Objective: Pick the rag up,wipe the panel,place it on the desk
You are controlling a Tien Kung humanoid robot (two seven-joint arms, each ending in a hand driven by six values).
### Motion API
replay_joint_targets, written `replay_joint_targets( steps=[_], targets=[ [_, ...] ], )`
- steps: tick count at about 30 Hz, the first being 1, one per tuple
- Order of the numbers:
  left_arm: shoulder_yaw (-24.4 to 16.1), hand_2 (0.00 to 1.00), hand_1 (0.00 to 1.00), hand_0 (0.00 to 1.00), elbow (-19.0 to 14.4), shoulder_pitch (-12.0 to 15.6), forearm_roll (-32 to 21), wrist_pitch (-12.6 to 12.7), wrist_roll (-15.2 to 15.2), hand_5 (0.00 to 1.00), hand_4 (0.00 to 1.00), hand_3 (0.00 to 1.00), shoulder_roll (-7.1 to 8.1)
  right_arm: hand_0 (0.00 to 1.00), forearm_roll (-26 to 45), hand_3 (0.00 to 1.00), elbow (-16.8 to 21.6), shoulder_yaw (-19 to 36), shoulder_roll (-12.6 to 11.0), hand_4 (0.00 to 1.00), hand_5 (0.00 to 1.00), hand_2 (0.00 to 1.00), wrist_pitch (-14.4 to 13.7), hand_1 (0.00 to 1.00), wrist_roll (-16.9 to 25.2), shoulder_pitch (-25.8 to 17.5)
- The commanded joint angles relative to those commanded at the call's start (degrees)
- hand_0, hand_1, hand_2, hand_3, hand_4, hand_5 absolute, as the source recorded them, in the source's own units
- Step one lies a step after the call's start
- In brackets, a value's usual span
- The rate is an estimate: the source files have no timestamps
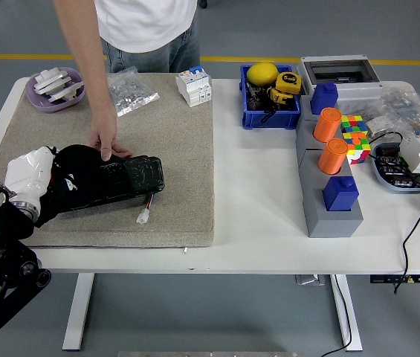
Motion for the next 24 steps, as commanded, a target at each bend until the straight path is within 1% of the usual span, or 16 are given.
replay_joint_targets(
  steps=[3,7,10,15,17,19,24],
  targets=[
    [-1.48,0.478,0.169,0.222,0.08,0.57,0.06,0.04,0.0,0.002,0.129,0.448,0.23,0.713,-0.09,0.627,0.0,0.11,0.06,0.998,0.588,0.627,0.0,0.338,0.0,-0.11],
    [-3.72,0.475,0.166,0.222,1.52,0.55,-0.27,0.35,0.0,0.002,0.109,0.442,0.39,0.714,-0.3,0.627,0.0,0.31,0.13,0.998,0.59,0.627,-0.05,0.338,-0.04,-0.12],
    [-4.62,0.475,0.166,0.222,3.16,-0.18,-0.84,0.65,-0.24,0.002,0.109,0.442,0.77,0.714,-0.32,0.627,0.0,0.26,0.21,0.998,0.59,0.627,-0.06,0.338,-0.03,0.02],
    [-6.22,0.471,0.164,0.222,5.82,-2.16,-1.94,1.13,-0.97,0.002,0.092,0.437,1.27,0.714,-0.16,0.628,0.0,-0.07,0.38,0.998,0.59,0.627,-0.12,0.34,-0.02,0.37],
    [-6.45,0.471,0.164,0.222,6.58,-2.77,-2.38,1.38,-1.27,0.002,0.092,0.437,1.47,0.714,0.0,0.628,0.0,-0.21,0.36,0.998,0.59,0.627,-0.13,0.34,0.03,0.4],
    [-6.55,0.47,0.162,0.22,8.09,-3.59,-3.47,1.6,-1.69,0.002,0.086,0.435,1.61,0.713,-0.08,0.628,0.0,-0.22,0.32,0.998,0.59,0.627,-0.18,0.34,-0.1,0.51],
    [-6.08,0.47,0.164,0.22,10.72,-4.59,-5.43,2.15,-2.61,0.002,0.086,0.436,1.29,0.714,0.32,0.628,0.0,-0.82,0.37,0.998,0.59,0.627,-0.16,0.34,-0.13,0.62]
  ],
)
